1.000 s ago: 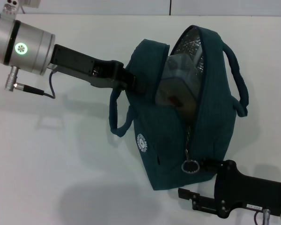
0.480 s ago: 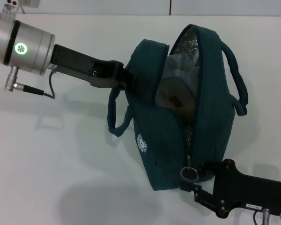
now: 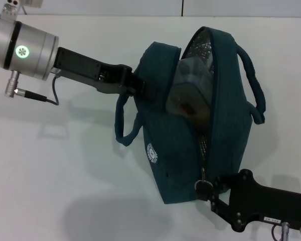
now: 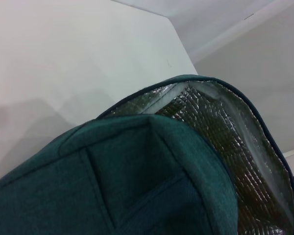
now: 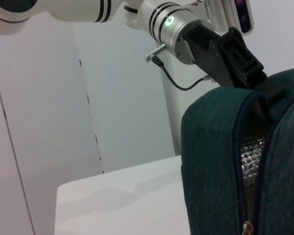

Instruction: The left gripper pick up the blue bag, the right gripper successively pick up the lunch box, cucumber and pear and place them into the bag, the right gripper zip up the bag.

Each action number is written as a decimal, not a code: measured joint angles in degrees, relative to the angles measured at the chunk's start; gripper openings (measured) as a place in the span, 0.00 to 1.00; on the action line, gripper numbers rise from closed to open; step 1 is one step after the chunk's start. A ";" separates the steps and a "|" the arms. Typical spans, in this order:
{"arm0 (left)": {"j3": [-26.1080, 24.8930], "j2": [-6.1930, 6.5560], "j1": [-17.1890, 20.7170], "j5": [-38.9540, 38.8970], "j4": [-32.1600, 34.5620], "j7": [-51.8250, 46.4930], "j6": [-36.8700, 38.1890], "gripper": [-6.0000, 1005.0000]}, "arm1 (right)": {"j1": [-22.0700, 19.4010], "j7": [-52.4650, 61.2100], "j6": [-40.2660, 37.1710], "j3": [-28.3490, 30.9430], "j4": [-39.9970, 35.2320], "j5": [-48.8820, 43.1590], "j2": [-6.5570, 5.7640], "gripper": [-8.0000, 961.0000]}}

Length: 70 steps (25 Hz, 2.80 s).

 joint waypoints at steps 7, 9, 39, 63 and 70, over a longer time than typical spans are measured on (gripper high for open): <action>0.00 0.00 0.12 -0.06 0.00 0.00 0.00 0.07 | -0.18 -0.01 -0.07 0.14 0.26 0.67 -0.03 0.07; 0.00 0.00 0.20 -0.14 0.00 0.00 0.00 0.07 | -0.38 -0.07 -0.18 0.18 0.32 1.15 -0.12 0.03; -0.09 0.09 0.28 -0.06 0.09 0.00 -0.18 0.08 | -2.52 -0.62 -12.13 7.76 3.30 3.42 -0.78 0.02; -0.79 -0.43 1.83 -1.51 0.13 6.98 -1.36 0.16 | -0.35 -0.34 -13.28 7.28 2.69 5.28 -0.40 0.02; -0.93 -0.21 2.54 -4.73 0.25 7.01 -1.41 0.36 | -0.34 -0.27 -13.44 6.72 2.70 5.21 -0.36 0.02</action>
